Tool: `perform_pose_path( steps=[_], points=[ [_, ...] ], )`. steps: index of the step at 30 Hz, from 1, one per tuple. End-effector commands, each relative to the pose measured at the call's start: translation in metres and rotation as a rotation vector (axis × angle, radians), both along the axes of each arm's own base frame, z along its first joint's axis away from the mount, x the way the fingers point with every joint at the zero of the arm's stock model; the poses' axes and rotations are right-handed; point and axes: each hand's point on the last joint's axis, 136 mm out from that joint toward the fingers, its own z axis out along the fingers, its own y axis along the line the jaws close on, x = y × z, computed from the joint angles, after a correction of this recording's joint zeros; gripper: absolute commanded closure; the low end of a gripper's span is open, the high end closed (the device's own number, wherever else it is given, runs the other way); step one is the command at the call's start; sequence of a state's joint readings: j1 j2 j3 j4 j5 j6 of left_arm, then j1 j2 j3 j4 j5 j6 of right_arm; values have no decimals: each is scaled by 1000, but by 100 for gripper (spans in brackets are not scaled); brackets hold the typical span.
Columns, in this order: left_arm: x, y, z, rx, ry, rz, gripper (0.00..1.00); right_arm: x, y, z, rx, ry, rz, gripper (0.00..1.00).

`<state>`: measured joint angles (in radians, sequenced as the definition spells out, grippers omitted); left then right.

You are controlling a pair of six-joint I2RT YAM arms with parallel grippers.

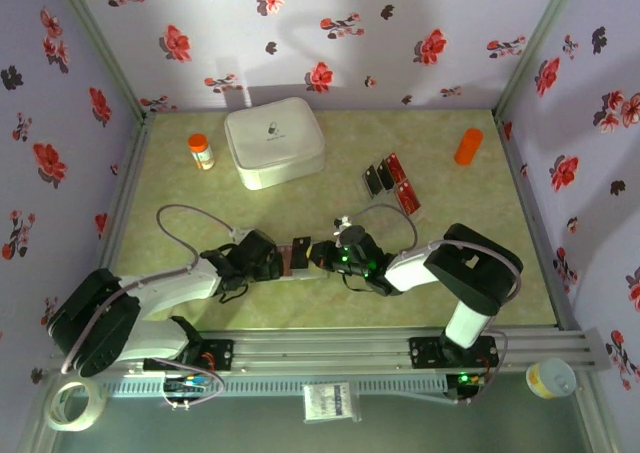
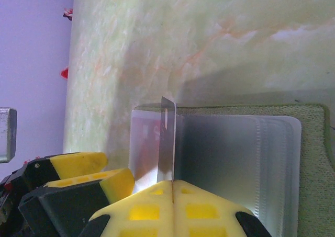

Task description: Put the credit cards into the card holder

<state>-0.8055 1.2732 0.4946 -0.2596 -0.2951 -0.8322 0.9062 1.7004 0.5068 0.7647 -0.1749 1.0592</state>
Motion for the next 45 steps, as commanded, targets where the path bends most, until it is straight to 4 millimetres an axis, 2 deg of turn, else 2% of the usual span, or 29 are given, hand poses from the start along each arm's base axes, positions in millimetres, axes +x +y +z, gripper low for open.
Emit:
perform_pose_path(
  steps=[1, 7, 14, 32, 45],
  points=[
    [-6, -1, -10, 11, 34, -10, 0, 2, 1, 12, 2, -24, -9, 100],
    [-11, 6, -13, 23, 38, 12, 0, 9, -10, 29, -8, -64, -34, 100],
    [-13, 11, -12, 23, 32, 22, 0, 14, -16, 37, -18, -84, -42, 100],
    [-13, 10, -12, 24, 32, 21, 0, 18, -3, 25, 15, -55, -33, 100],
    [-12, 9, -12, 22, 31, 20, 0, 16, -1, 28, 29, -56, -31, 100]
  ],
)
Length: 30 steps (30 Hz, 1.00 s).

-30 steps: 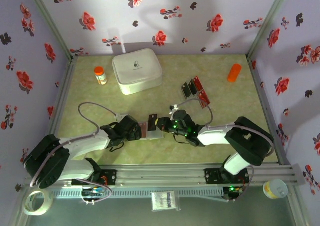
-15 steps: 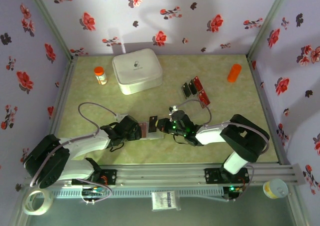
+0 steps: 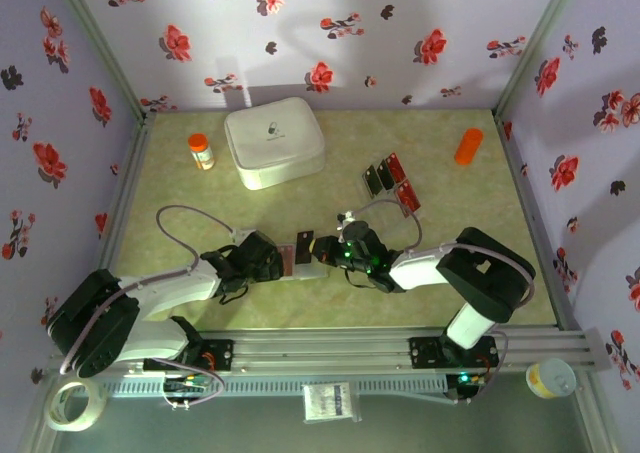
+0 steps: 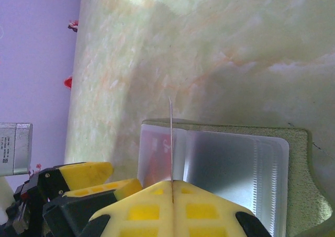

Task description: Put the credit cards into the card holder

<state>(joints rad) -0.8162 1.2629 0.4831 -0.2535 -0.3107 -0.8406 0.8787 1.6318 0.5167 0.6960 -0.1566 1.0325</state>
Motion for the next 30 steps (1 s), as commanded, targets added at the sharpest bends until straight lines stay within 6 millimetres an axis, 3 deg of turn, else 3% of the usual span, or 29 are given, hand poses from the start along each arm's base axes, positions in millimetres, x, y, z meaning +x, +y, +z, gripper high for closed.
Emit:
perform_pose_path(
  steps=[1, 12, 30],
  points=[
    [-11, 8, -12, 18, 45, 17, 0, 4, 9, 11, 37, -22, 1, 100],
    [-11, 8, -11, 18, 44, 16, 0, -2, 17, -2, 42, 9, 16, 100],
    [-10, 7, -11, 17, 40, 15, 0, -14, 8, -17, 15, 28, 9, 100]
  ],
)
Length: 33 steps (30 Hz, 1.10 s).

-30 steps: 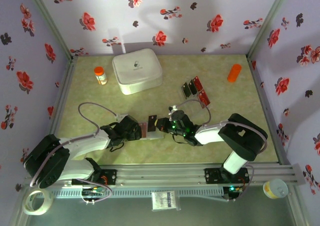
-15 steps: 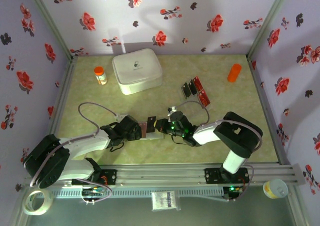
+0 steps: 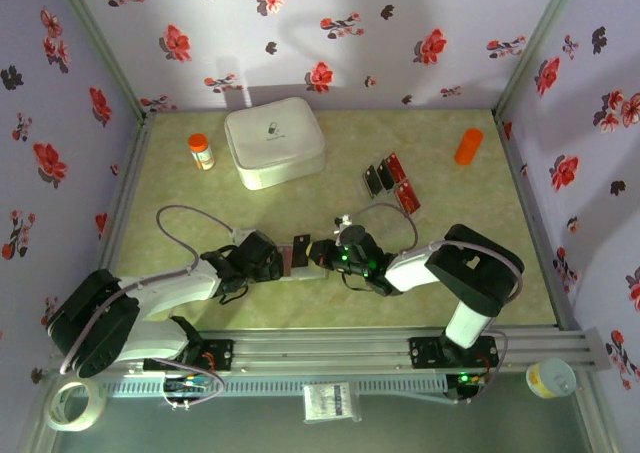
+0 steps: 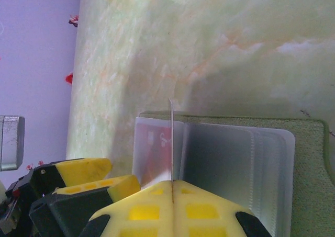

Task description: Put the credit cards into the card holder

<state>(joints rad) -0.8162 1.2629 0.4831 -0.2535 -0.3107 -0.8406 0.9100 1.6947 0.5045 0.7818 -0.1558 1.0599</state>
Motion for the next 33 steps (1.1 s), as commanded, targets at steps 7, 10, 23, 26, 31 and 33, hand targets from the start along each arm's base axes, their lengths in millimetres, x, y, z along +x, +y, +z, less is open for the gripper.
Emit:
perform_pose_path(
  steps=[7, 10, 23, 26, 31, 33],
  points=[
    [-10, 8, -11, 18, 40, 14, 0, -9, -2, -8, -1, 19, -10, 100],
    [-11, 7, -11, 17, 41, 14, 0, -10, 0, -8, 6, 22, -6, 100],
    [-11, 7, -11, 16, 41, 13, 0, -9, 2, -13, 94, 53, -55, 100],
    [-10, 7, -11, 17, 41, 13, 0, -9, 1, -15, 103, 55, -64, 100],
    [-10, 7, -10, 19, 42, 12, 0, -7, 0, -14, 109, 56, -71, 100],
    [-10, 7, -10, 19, 42, 11, 0, -7, 0, -14, 109, 58, -72, 100]
  ],
)
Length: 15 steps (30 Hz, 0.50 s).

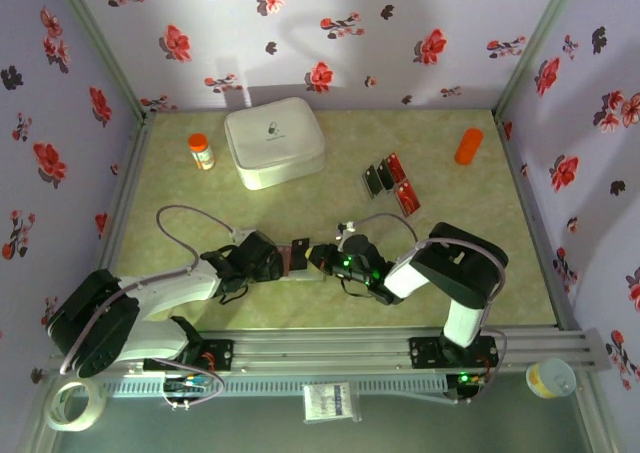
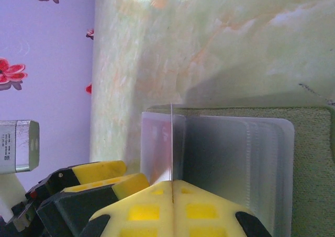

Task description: Put the credit cards into the card holder

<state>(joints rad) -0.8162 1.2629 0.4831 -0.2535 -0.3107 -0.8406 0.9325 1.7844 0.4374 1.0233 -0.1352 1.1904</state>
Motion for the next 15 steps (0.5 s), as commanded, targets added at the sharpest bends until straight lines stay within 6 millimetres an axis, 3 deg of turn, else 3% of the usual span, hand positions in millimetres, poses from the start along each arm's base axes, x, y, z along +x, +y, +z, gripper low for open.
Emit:
perform_pose_path(
  steps=[1, 15],
  points=[
    [-10, 7, -10, 19, 42, 12, 0, -1, -2, -8, -4, 13, -21, 100],
    [-11, 7, -11, 20, 43, 11, 0, -2, 1, -8, 91, 41, -37, 100]
  ],
)
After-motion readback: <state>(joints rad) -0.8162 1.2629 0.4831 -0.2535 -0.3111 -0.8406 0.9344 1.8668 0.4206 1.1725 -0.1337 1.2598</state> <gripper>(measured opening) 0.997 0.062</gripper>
